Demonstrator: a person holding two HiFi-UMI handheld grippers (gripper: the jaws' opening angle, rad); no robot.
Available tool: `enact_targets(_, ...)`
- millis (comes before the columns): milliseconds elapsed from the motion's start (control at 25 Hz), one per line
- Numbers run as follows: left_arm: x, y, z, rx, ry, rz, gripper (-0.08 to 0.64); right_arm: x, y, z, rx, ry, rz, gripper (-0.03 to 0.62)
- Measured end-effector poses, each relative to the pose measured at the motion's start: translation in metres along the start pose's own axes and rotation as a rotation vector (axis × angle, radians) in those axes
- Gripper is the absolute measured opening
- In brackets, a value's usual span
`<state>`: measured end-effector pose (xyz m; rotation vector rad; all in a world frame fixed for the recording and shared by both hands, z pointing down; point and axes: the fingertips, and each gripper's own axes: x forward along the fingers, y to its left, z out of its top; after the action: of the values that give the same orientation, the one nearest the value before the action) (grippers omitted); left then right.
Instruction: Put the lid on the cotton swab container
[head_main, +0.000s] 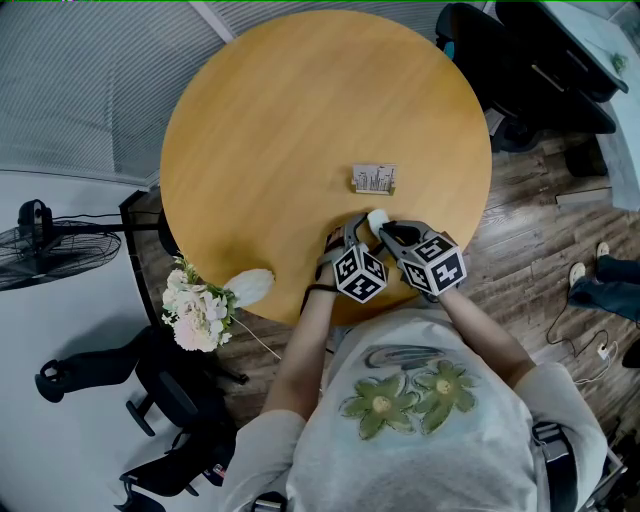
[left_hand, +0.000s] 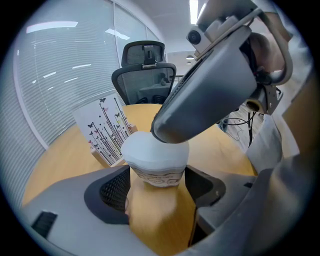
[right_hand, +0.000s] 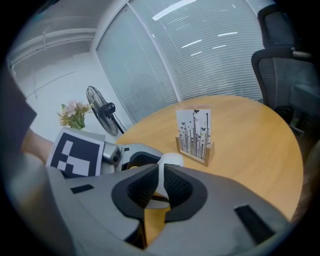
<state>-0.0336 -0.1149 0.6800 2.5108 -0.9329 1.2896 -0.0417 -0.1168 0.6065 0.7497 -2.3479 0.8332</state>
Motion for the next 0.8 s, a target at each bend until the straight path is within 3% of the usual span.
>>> enact_targets(120, 0.000, 0.000, 0.001, -0.003, 0.000, -0.001, 0.341, 0.000, -0.004, 0.000, -0.016, 0.015, -0.022, 0.000)
enact_targets(360, 0.000, 0.000, 0.000, -0.006, -0.002, -0.003, 0.341, 0.003, -0.003, -0.002, -0.087, 0.065, -0.036, -0.002)
enact_targets(520, 0.000, 0.000, 0.000, -0.008, -0.001, -0.003, 0.341, 0.005, -0.003, -0.004, -0.138, 0.166, -0.035, -0.001)
enact_targets(800, 0.001, 0.000, 0.001, -0.015, 0.006, -0.002, 0.341, 0.010, -0.001, -0.007, -0.327, 0.375, -0.044, 0.000)
